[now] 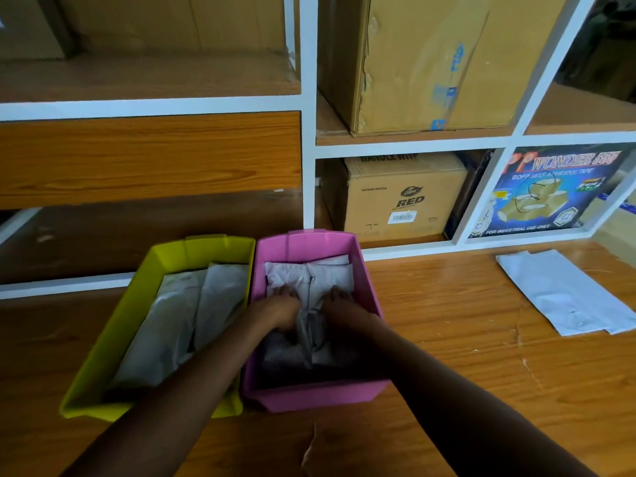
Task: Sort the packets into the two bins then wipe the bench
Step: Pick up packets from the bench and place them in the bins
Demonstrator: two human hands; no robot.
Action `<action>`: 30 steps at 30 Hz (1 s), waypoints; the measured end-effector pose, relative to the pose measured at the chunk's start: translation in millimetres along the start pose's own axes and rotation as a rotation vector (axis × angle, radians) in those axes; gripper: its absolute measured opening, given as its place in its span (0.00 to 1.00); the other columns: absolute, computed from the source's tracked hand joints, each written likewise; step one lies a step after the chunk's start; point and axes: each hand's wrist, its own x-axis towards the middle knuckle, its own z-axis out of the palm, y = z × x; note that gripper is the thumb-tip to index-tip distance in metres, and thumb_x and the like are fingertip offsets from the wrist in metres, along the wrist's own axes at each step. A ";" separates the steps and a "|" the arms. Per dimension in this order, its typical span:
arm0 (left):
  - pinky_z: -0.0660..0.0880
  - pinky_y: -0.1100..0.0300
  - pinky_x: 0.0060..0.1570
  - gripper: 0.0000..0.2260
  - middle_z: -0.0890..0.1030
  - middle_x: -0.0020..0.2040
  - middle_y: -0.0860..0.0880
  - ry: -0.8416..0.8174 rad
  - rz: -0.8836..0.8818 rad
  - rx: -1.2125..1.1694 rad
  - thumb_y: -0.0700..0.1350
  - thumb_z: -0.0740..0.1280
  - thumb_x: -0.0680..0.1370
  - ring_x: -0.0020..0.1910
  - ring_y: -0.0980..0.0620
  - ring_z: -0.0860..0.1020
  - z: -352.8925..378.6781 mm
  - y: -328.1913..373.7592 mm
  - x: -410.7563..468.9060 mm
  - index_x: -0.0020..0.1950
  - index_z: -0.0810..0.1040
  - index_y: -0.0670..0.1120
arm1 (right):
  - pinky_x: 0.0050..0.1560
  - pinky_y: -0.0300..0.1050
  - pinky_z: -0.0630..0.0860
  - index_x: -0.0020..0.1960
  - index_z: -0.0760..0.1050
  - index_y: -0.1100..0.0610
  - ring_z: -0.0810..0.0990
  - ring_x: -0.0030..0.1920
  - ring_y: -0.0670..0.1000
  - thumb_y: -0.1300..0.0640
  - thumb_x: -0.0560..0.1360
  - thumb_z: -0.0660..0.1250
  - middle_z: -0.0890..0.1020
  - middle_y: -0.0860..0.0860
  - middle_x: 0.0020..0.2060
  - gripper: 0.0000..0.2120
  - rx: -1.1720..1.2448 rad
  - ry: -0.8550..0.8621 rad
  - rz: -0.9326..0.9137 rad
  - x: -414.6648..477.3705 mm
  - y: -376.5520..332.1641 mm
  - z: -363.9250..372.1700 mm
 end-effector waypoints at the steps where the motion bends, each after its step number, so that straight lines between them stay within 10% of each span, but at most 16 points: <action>1: 0.70 0.48 0.65 0.33 0.67 0.68 0.35 0.005 0.015 -0.023 0.51 0.72 0.70 0.65 0.37 0.70 -3.7 0.7 -3.1 0.68 0.67 0.36 | 0.71 0.62 0.60 0.72 0.58 0.72 0.59 0.72 0.70 0.59 0.79 0.59 0.59 0.74 0.70 0.27 -0.014 -0.012 -0.021 -4.1 0.3 -3.0; 5: 0.73 0.52 0.59 0.14 0.81 0.52 0.41 0.073 0.028 -0.115 0.47 0.73 0.71 0.52 0.44 0.78 -28.8 9.4 -28.1 0.50 0.79 0.38 | 0.71 0.56 0.64 0.73 0.58 0.68 0.63 0.71 0.65 0.58 0.76 0.66 0.61 0.67 0.72 0.31 0.039 0.073 -0.072 -33.3 2.3 -23.3; 11: 0.56 0.54 0.73 0.26 0.58 0.77 0.43 0.453 -0.046 -0.257 0.42 0.65 0.78 0.76 0.46 0.57 -58.7 52.5 -78.2 0.75 0.61 0.40 | 0.67 0.53 0.72 0.77 0.52 0.56 0.68 0.71 0.56 0.51 0.75 0.69 0.56 0.56 0.77 0.38 0.137 0.360 -0.237 -86.3 19.4 -58.8; 18: 0.55 0.52 0.75 0.27 0.57 0.77 0.47 0.841 0.107 -0.470 0.42 0.65 0.78 0.77 0.51 0.53 -29.2 169.0 -110.5 0.76 0.60 0.42 | 0.71 0.42 0.61 0.78 0.51 0.57 0.57 0.76 0.50 0.49 0.77 0.65 0.52 0.51 0.78 0.36 0.224 0.614 -0.153 -195.1 107.3 -68.1; 30: 0.64 0.51 0.71 0.29 0.60 0.77 0.49 0.817 0.225 -0.728 0.60 0.55 0.77 0.76 0.53 0.59 36.7 392.2 -86.4 0.74 0.65 0.47 | 0.66 0.45 0.70 0.75 0.64 0.58 0.68 0.72 0.52 0.47 0.78 0.64 0.64 0.53 0.75 0.29 0.384 0.788 0.099 -298.7 300.5 1.1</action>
